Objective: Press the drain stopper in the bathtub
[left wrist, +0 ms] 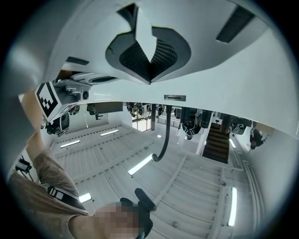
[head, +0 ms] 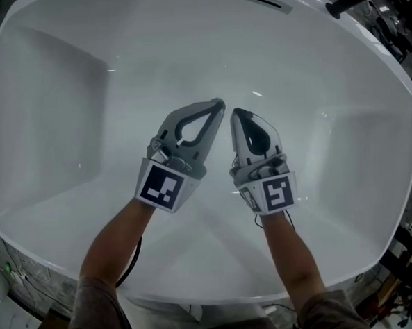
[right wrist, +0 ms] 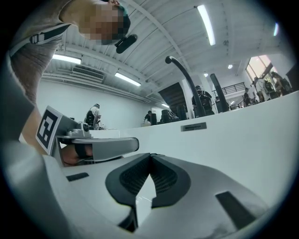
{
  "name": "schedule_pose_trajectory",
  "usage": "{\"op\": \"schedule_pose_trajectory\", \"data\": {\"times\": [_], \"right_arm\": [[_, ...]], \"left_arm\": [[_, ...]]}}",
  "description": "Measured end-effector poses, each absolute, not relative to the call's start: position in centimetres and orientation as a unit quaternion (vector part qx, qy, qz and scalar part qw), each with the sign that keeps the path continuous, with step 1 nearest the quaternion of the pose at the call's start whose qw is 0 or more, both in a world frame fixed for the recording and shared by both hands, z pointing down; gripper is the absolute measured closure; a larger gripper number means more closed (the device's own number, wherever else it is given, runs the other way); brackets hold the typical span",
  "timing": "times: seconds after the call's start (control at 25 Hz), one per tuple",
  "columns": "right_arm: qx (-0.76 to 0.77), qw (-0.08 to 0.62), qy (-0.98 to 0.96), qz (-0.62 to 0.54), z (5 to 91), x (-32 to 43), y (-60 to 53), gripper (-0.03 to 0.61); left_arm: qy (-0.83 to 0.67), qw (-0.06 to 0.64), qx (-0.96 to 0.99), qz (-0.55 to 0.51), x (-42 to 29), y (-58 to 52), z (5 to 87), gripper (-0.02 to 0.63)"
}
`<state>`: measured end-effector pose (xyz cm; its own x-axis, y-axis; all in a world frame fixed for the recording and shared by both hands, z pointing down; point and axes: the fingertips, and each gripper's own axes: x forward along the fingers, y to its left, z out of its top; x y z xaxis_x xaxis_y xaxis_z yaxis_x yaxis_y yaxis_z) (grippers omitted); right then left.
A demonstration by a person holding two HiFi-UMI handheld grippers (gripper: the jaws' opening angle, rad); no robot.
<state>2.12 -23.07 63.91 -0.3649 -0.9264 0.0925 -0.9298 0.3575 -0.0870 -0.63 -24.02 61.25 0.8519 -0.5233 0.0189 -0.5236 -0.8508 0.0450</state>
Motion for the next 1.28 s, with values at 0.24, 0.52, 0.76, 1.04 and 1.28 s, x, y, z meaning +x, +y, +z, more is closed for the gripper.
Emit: {"op": "schedule_pose_trajectory", "data": {"times": [0.24, 0.52, 0.76, 1.04, 1.28], "right_arm": [[0.568, 0.011, -0.820, 0.077, 67.3, 1.6, -23.6, 0.575], [0.569, 0.015, -0.819, 0.075, 70.2, 1.6, -24.0, 0.575], [0.570, 0.022, -0.817, 0.084, 72.4, 1.8, -24.6, 0.575], [0.576, 0.040, -0.811, 0.095, 75.7, 2.6, -25.7, 0.575], [0.575, 0.076, -0.807, 0.116, 79.5, 2.5, -26.4, 0.575]], "left_arm": [[-0.272, 0.022, 0.962, 0.005, -1.2, -24.7, 64.5, 0.612], [-0.274, 0.021, 0.961, 0.004, -1.0, -25.2, 67.3, 0.612], [-0.276, 0.024, 0.961, 0.004, -1.1, -25.5, 69.2, 0.612], [-0.290, 0.024, 0.957, 0.003, -1.4, -25.9, 70.3, 0.612], [-0.301, 0.025, 0.953, -0.009, -1.4, -25.9, 69.9, 0.612]]}}
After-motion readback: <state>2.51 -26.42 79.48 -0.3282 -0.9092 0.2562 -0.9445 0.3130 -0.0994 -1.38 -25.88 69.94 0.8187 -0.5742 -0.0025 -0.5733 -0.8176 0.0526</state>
